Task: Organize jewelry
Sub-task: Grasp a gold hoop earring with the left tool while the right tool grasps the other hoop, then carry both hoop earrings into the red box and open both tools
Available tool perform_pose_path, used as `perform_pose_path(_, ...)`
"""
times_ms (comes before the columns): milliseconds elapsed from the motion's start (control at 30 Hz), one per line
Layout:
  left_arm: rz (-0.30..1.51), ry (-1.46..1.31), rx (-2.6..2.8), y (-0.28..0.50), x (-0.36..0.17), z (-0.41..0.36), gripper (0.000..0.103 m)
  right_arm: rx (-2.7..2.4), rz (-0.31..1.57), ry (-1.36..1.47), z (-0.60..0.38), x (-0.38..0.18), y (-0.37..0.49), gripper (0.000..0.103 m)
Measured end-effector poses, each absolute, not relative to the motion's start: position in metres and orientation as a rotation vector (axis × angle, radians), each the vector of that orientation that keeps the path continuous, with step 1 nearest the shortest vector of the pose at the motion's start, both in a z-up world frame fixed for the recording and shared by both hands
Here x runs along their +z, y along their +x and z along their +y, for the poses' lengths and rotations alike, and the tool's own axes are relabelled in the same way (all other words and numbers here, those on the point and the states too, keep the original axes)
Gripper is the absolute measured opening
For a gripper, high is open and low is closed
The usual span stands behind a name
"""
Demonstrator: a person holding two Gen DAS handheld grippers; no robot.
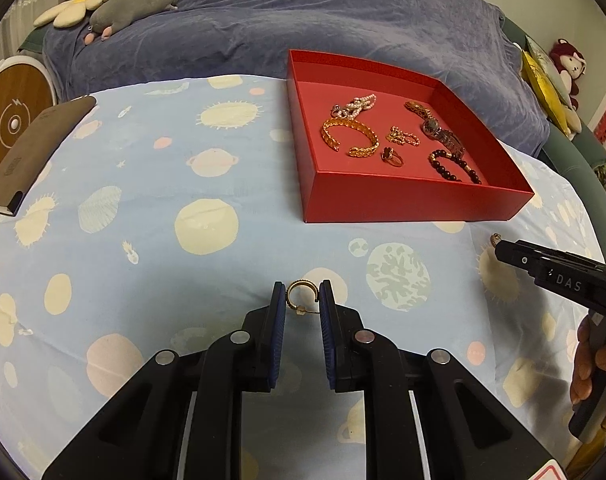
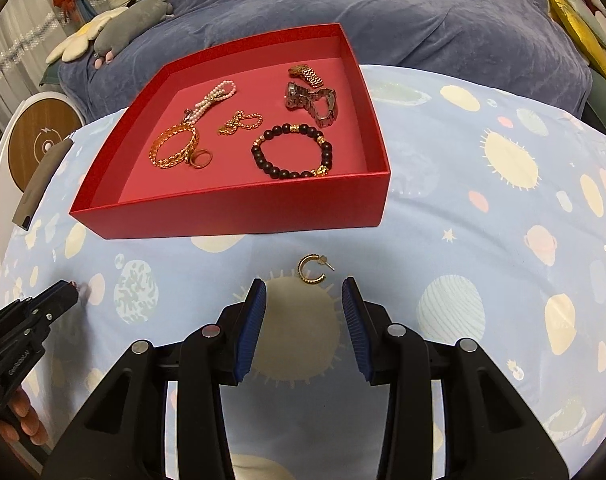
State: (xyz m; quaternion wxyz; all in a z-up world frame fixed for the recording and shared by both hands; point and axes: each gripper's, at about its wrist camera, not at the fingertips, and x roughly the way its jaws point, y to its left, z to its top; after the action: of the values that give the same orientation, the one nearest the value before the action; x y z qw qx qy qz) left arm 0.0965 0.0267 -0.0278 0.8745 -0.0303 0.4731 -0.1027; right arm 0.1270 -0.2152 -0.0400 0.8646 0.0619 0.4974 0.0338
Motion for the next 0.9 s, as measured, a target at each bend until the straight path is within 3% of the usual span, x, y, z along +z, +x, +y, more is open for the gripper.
perform_pose_path(333, 0.98, -0.101, -0.215, 0.103, -0.021, 0.032, 0.014, 0.066, 1.036, 0.063, -0.209, -0.047, 0.133, 0.035)
perform_pose_path(500, 0.975, -0.104, -0.217, 0.103, -0.018, 0.029, 0.014, 0.057, 1.026, 0.022, -0.205, -0.047, 0.132, 0.019)
perform_pose_path(900, 0.957, -0.128, -0.226, 0.106, -0.008, 0.024, 0.014, 0.118, 1.001, 0.068, -0.199, -0.027, 0.12, 0.019)
